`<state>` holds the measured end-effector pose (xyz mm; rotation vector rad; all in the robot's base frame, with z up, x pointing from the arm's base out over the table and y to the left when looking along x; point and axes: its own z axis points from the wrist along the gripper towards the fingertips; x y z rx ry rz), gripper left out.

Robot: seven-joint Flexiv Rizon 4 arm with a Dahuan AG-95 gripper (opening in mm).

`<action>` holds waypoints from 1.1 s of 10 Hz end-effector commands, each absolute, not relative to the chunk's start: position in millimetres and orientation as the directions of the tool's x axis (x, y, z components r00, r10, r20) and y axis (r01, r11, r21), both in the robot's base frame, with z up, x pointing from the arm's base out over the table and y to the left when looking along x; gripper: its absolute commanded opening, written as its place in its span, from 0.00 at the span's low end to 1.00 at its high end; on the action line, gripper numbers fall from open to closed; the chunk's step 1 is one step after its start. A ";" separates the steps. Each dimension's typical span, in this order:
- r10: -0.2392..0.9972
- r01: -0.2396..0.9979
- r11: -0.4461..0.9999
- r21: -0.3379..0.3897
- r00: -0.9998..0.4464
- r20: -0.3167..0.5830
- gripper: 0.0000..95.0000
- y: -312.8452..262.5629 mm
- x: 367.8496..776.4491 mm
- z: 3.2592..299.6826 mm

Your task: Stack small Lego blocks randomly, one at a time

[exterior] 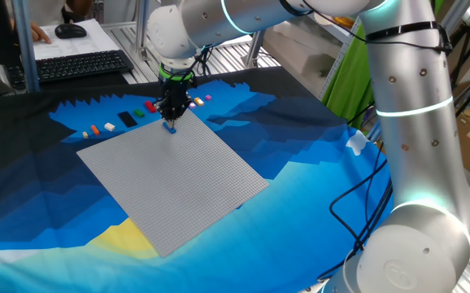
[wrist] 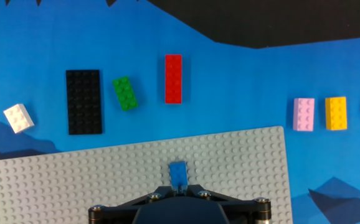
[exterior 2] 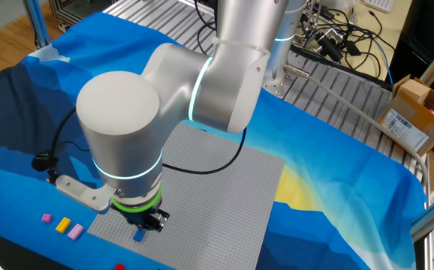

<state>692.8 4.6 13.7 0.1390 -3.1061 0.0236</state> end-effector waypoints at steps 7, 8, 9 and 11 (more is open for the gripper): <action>-0.088 -0.089 0.996 -0.024 -0.996 0.026 0.00 6.1 691.7 7.8; -0.089 -0.090 0.995 -0.032 -0.996 0.024 0.00 6.0 691.9 9.4; -0.087 -0.088 0.995 -0.046 -0.996 0.030 0.00 5.5 691.9 15.8; -0.079 -0.081 0.995 -0.061 -0.996 0.033 0.00 5.4 696.2 22.0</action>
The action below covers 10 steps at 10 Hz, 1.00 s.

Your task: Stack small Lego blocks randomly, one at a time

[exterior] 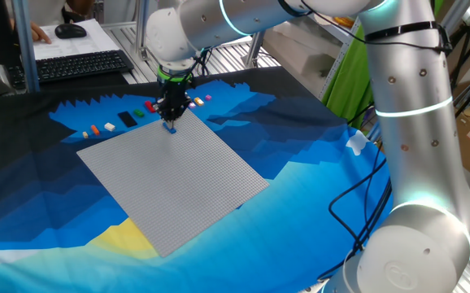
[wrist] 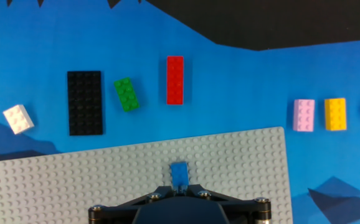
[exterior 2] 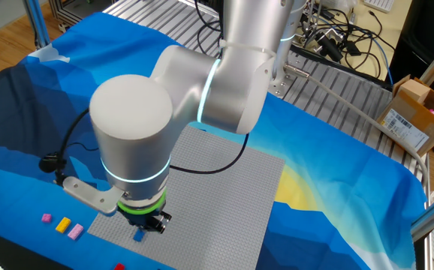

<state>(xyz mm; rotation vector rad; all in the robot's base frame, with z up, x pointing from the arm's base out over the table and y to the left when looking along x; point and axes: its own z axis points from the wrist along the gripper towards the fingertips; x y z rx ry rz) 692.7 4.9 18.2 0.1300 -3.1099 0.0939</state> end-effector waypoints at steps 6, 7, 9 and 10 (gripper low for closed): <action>0.033 0.032 0.998 -0.061 -0.999 0.023 0.40 1.2 745.7 27.7; 0.033 0.032 0.998 -0.060 -0.999 0.020 0.40 1.0 757.5 24.7; 0.027 0.026 0.998 -0.058 -0.999 0.020 0.40 0.3 773.0 19.1; 0.028 0.027 0.998 -0.054 -0.999 0.020 0.40 -0.2 780.3 16.3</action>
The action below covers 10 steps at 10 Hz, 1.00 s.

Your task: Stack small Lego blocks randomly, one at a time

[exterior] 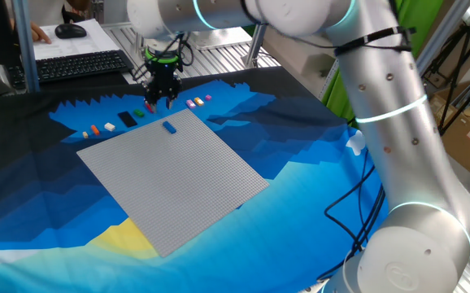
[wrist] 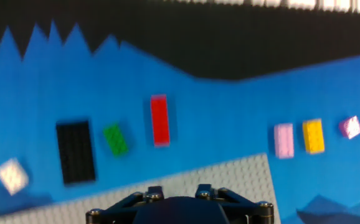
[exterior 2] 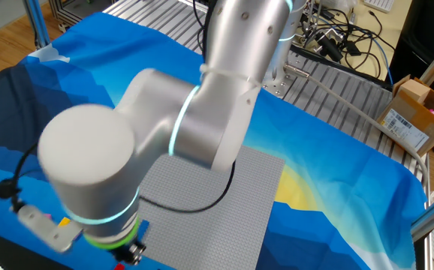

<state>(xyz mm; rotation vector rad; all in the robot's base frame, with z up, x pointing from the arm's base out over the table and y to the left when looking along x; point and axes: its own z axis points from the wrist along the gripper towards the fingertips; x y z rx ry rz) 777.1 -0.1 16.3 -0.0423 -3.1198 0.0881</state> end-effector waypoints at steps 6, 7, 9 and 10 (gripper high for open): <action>0.058 0.057 0.998 -0.023 -0.998 0.019 0.40 14.6 783.3 15.3; 0.055 0.054 0.998 -0.021 -0.998 0.018 0.40 14.6 783.9 14.0; 0.045 0.045 0.999 -0.020 -0.999 0.011 0.20 14.7 785.3 9.7; 0.042 0.042 0.999 -0.014 -0.999 0.012 0.20 14.4 787.6 9.6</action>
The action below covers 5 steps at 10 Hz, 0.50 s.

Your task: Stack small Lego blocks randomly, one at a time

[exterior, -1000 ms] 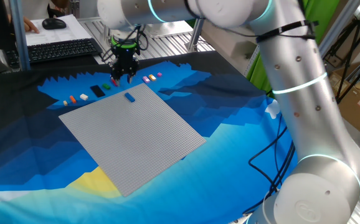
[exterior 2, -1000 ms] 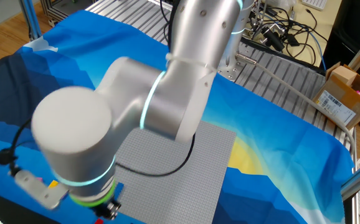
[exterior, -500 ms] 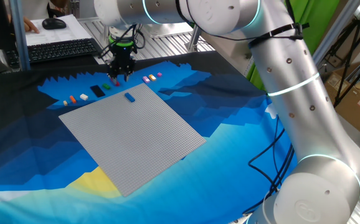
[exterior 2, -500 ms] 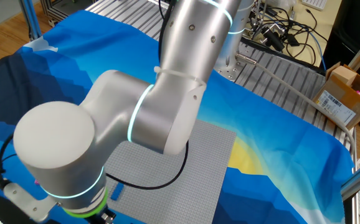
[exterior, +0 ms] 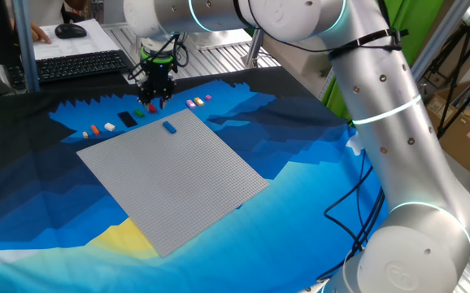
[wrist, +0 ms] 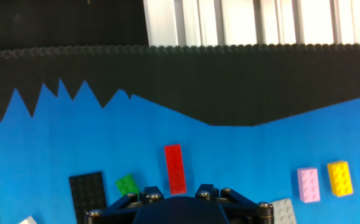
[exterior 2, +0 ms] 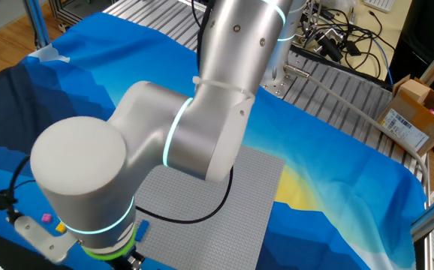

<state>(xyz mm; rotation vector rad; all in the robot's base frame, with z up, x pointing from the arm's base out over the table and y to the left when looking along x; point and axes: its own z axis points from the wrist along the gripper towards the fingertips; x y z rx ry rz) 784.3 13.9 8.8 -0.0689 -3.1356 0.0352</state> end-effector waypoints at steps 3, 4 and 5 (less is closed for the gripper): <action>0.041 0.041 0.999 -0.006 -0.999 0.012 0.20 13.8 791.5 7.1; 0.043 0.043 0.999 -0.004 -0.999 0.012 0.00 13.9 791.5 6.1; 0.041 0.041 0.999 -0.004 -0.999 0.012 0.00 14.0 791.6 4.8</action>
